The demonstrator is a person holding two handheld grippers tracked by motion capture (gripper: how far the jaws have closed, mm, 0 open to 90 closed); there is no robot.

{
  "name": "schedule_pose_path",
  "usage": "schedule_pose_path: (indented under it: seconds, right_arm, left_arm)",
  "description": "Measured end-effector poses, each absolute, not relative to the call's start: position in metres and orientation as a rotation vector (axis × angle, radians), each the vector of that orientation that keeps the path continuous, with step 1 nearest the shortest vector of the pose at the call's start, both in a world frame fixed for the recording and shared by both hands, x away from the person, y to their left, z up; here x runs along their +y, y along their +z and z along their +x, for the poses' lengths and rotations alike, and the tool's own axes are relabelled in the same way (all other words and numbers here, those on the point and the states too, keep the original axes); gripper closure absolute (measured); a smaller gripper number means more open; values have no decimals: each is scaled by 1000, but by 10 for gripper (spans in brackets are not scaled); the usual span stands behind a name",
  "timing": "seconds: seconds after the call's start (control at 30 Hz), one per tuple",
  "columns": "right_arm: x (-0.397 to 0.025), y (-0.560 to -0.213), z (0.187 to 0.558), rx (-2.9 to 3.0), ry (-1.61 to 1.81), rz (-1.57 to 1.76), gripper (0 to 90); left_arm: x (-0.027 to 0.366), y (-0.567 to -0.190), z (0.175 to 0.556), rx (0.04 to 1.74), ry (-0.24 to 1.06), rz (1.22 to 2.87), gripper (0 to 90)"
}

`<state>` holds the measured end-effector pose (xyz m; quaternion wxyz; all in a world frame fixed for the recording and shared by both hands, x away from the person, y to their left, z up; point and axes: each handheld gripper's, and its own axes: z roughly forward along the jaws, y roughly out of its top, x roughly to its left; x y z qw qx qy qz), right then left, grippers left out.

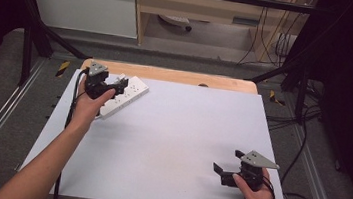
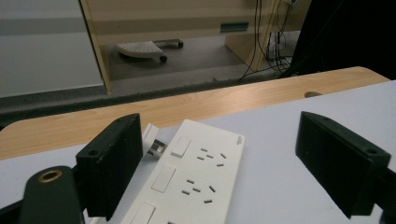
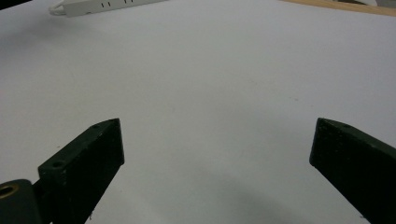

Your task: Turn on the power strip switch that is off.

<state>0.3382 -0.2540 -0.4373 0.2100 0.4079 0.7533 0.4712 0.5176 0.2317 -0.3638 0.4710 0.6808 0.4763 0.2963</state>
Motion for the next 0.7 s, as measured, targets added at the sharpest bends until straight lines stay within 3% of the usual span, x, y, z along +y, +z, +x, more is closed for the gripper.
schedule_pose_path:
  seconds: [0.7]
  right_arm:
    - [-256, -437, 338, 2087, 1311, 1145, 34]
  left_arm:
    - [224, -374, 561, 1210, 743, 1702, 155]
